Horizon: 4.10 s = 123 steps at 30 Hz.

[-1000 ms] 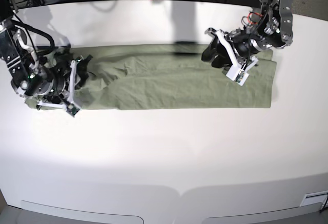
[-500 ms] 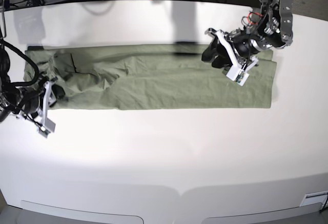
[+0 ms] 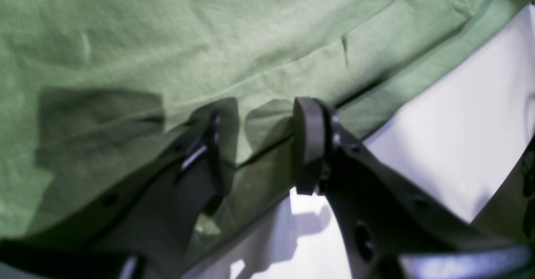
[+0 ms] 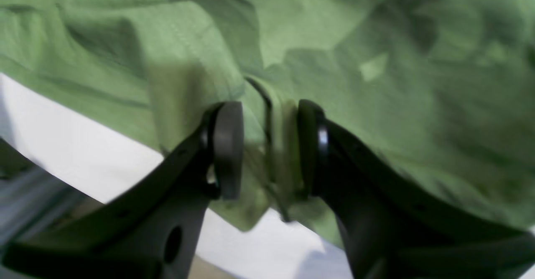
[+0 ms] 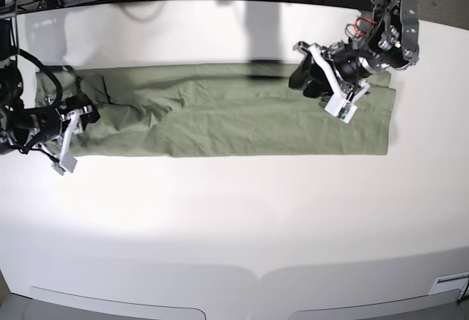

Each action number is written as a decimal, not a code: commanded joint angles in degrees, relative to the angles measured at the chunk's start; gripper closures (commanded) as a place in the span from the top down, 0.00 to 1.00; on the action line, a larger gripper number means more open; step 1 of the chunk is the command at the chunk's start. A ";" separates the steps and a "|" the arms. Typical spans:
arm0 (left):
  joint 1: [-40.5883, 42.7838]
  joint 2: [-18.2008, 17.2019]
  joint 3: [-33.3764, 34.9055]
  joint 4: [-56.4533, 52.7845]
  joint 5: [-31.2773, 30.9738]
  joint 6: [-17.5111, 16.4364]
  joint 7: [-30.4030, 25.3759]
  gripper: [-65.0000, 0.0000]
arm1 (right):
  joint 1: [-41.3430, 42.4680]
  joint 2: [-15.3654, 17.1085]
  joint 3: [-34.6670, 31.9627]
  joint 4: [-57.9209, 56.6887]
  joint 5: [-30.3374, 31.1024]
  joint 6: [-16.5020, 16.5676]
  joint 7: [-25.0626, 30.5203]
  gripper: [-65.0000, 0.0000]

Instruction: Fold the T-shirt properly

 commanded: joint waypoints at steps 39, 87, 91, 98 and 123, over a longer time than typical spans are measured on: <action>-0.04 -0.46 -0.20 0.26 0.94 0.68 1.31 0.34 | 5.53 -5.05 0.63 2.89 9.03 0.25 -11.99 0.20; -0.07 -0.33 -0.20 0.26 0.96 0.66 1.29 0.34 | -3.93 3.48 0.63 2.95 14.12 0.25 -11.99 0.30; -0.09 -0.33 -0.20 0.26 0.98 0.66 1.27 0.34 | -3.82 3.48 0.63 2.95 12.96 0.25 -11.99 0.30; -0.44 -0.33 -0.20 0.26 1.01 0.85 1.31 0.34 | -3.65 3.43 0.63 2.95 8.92 0.25 -11.99 0.30; -1.79 -0.33 -0.20 0.26 1.60 3.43 3.02 0.34 | -3.63 -2.54 0.63 -2.34 9.57 0.25 -4.24 0.27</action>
